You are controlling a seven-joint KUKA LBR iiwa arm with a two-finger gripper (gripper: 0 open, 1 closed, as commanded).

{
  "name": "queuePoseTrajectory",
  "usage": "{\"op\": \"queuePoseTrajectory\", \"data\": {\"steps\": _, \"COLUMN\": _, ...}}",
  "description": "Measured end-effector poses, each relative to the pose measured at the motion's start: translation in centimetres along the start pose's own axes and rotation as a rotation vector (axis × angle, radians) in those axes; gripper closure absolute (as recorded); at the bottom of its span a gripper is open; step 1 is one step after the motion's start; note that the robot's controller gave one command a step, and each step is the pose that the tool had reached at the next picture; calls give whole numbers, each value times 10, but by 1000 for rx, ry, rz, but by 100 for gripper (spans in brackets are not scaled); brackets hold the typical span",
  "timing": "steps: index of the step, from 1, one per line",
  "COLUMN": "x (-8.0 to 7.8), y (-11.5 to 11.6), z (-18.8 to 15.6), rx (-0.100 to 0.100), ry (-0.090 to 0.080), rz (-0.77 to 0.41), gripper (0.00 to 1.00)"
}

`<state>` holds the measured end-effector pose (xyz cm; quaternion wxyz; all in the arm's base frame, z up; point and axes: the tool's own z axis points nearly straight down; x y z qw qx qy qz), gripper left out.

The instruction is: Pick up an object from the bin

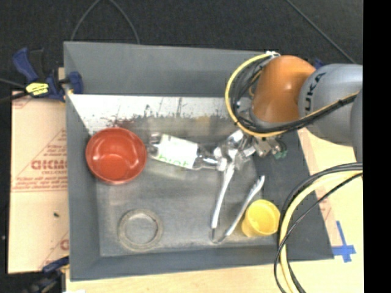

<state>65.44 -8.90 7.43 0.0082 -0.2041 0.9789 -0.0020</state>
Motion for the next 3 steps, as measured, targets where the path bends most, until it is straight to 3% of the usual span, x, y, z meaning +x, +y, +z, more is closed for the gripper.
{"op": "queuePoseTrajectory", "data": {"steps": 1, "x": -1, "y": -1, "z": -17, "rx": 4, "ry": -7, "rz": -23, "gripper": 100}}
{"op": "queuePoseTrajectory", "data": {"steps": 2, "x": 0, "y": -1, "z": -59, "rx": 0, "ry": -2, "rz": -18, "gripper": 100}}
{"op": "queuePoseTrajectory", "data": {"steps": 3, "x": -2, "y": -3, "z": -91, "rx": 6, "ry": -11, "rz": -19, "gripper": 100}}
